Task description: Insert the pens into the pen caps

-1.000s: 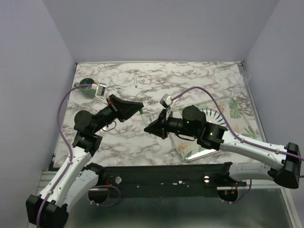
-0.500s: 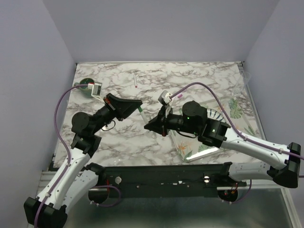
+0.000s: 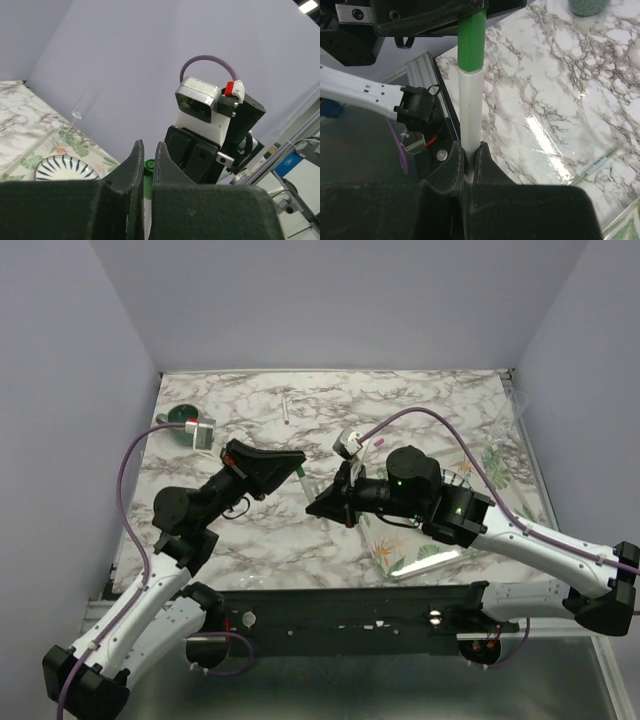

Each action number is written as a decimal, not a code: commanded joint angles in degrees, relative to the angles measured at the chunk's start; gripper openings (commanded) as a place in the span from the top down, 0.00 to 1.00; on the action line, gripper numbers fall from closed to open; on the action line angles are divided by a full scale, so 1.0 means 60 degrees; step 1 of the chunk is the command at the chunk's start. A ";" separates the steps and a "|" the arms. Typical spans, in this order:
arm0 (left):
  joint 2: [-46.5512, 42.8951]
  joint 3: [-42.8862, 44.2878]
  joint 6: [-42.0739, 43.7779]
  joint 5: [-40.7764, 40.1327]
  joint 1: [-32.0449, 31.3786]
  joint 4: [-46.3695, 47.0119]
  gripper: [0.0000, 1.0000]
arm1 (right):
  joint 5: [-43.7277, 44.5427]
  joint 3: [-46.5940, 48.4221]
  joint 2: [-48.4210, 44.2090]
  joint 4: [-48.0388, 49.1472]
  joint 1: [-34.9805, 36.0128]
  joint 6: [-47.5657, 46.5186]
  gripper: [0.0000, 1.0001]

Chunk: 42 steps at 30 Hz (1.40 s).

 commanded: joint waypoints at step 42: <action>0.0631 0.1095 0.2189 -0.1234 -0.3415 -0.5377 1.00 | 0.3036 0.2015 -0.1183 0.3493 -0.0196 -0.1425 0.99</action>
